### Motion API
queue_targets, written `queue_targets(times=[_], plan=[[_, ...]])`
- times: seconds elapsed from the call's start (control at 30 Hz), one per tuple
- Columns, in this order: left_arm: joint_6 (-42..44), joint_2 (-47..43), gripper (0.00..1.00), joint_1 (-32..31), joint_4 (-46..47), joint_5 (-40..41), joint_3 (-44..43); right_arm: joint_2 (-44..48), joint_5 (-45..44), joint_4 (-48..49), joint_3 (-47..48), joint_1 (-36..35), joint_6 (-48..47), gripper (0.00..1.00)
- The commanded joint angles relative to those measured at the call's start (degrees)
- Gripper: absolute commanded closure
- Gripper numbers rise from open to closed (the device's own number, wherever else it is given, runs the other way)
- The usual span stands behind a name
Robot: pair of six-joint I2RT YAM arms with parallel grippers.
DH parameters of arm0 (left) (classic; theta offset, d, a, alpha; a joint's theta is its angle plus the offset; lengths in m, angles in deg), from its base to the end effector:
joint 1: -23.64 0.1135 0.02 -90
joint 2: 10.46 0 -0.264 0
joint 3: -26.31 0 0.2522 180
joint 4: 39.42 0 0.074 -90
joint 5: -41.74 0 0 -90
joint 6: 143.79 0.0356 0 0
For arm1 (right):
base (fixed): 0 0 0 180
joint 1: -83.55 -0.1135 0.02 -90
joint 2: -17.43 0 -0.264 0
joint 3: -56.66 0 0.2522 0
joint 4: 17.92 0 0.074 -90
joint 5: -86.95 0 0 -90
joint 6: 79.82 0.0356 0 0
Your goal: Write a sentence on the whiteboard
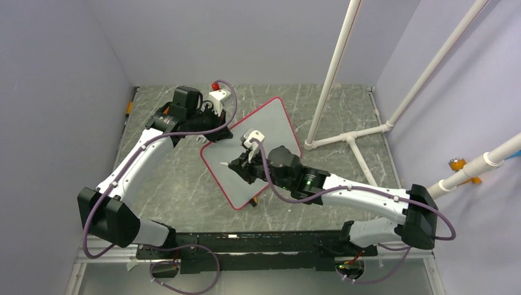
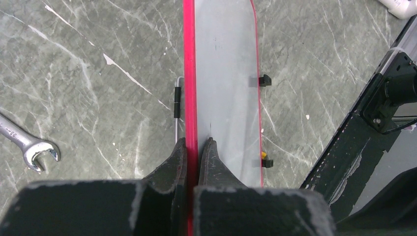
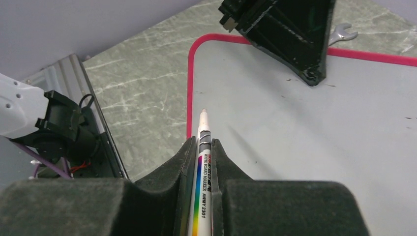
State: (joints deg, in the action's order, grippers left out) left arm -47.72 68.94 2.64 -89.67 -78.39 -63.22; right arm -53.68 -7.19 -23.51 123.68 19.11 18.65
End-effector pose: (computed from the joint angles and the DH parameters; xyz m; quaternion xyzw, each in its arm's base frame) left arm 0.2735 -0.1241 0.3498 0.3115 0.8256 -0.2866 0.3731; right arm 0.1292 0.2642 0.3269 -0.3378 0.6854 0.3608 0.5348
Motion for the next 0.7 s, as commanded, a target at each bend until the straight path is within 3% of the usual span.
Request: queue_targets(times=[0.0, 0.67], plan=[[7.47, 1.53, 1.0, 0.25, -3.79, 14.22, 0.9, -2.59, -4.68, 4.23, 4.05, -1.64, -2.05, 1.0], [7.52, 1.37, 1.0, 0.12, -4.29, 13.67, 0.88, -7.81, -8.7, 6.99, 6.9, -2.38, -1.65, 1.0]])
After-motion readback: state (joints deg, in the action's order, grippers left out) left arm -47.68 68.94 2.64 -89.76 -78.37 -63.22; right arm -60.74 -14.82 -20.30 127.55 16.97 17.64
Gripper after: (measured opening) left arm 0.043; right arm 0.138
